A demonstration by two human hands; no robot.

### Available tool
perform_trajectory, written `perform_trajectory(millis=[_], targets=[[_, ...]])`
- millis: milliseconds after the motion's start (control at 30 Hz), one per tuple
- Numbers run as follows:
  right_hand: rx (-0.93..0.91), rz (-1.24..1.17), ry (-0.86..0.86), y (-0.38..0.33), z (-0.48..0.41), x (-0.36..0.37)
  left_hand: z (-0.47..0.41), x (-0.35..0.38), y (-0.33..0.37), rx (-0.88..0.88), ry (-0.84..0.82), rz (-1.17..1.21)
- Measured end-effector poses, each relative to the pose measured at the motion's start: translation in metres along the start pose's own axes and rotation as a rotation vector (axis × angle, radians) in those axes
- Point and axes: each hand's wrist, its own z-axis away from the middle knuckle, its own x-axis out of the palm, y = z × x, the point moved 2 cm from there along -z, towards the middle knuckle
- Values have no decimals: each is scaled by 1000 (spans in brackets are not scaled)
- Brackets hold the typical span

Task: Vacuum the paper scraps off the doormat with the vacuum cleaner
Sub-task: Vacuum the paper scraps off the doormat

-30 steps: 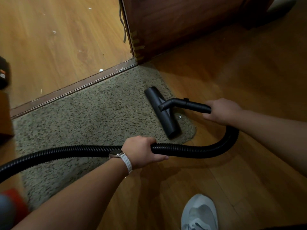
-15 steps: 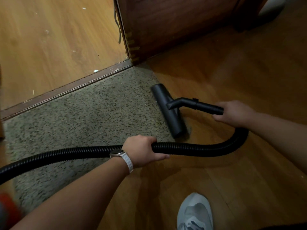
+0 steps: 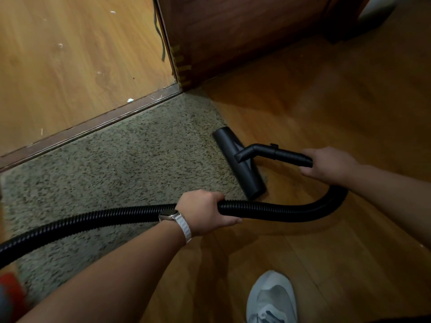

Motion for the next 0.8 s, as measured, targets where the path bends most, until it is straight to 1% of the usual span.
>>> perform_trajectory(millis=[67, 167, 300, 367, 467, 567, 667, 733, 800], targets=[[-29, 26, 12, -5, -1, -1, 0, -1, -1, 4, 2, -9], [-108, 53, -19, -21, -4, 0, 3, -3, -4, 9, -10, -35], [-220, 60, -53, -45, -8, 5, 11, -3, -13, 23, -63, -78], [-240, 47, -62, -49, -9, 4, 14, -2, -15, 18, -79, -83], [-179, -63, -65, -43, -10, 0, 17, -1, -15, 5, -95, -62], [-26, -259, 18, -25, -17, -5, 16, -5, -15, -15, -101, -30], [100, -315, 47, -12, -29, -12, 12, -15, -17, -39, -75, 10], [111, -306, 38, -15, -35, -13, 8, -22, -20, -47, -59, 13], [66, -282, 30, -25, -42, -13, 6, -25, -23, -47, -60, 0]])
